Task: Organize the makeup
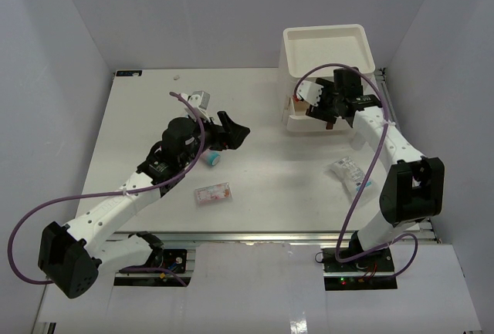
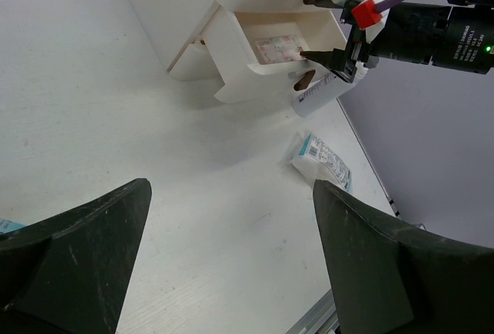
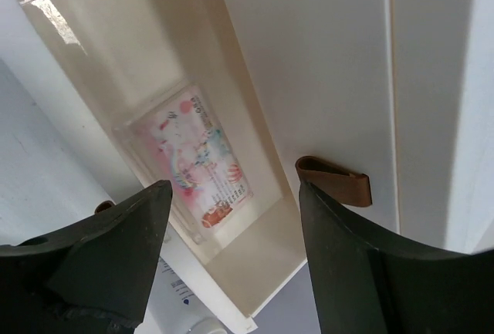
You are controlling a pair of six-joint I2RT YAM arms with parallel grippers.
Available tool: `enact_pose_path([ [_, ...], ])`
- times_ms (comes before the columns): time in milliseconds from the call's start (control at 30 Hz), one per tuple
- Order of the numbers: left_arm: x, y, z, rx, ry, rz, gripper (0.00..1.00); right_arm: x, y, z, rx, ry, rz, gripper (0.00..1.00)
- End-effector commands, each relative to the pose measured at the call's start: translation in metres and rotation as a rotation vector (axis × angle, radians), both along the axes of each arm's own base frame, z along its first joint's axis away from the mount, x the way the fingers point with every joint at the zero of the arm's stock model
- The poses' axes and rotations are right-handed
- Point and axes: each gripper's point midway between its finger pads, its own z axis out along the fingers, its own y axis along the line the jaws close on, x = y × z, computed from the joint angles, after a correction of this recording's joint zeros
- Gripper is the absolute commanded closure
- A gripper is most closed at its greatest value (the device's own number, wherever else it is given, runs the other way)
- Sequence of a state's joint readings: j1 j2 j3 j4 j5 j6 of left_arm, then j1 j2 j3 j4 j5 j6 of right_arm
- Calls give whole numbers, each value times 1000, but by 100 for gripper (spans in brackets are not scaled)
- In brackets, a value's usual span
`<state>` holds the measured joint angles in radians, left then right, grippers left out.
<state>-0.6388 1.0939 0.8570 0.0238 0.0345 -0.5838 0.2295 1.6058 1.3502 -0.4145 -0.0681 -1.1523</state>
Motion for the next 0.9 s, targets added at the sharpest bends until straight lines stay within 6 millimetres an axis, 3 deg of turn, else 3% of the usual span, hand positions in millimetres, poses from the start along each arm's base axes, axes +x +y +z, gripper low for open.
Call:
enact_pose_path([
  [0,-2,-2,10,-21,-23,-15,3,-11,23,55,173,-37,25,28],
  [67,-2,-3,8,-19,-18,-24,3,-29,35,75,266,26,60,30],
  [167,-1,-7,5,-18,-11,-39,3,-55,49,85,375,133,135,33],
  [300,-2,-13,2,-18,2,-68,3,-114,67,78,496,335,366,39],
  [433,-5,-18,-3,-21,12,-102,3,-162,75,62,538,450,531,56],
  [667,-4,-34,-5,-41,32,-174,3,-170,61,41,486,459,520,69],
  [867,6,-48,9,-64,22,-215,4,-163,40,19,415,447,492,77],
])
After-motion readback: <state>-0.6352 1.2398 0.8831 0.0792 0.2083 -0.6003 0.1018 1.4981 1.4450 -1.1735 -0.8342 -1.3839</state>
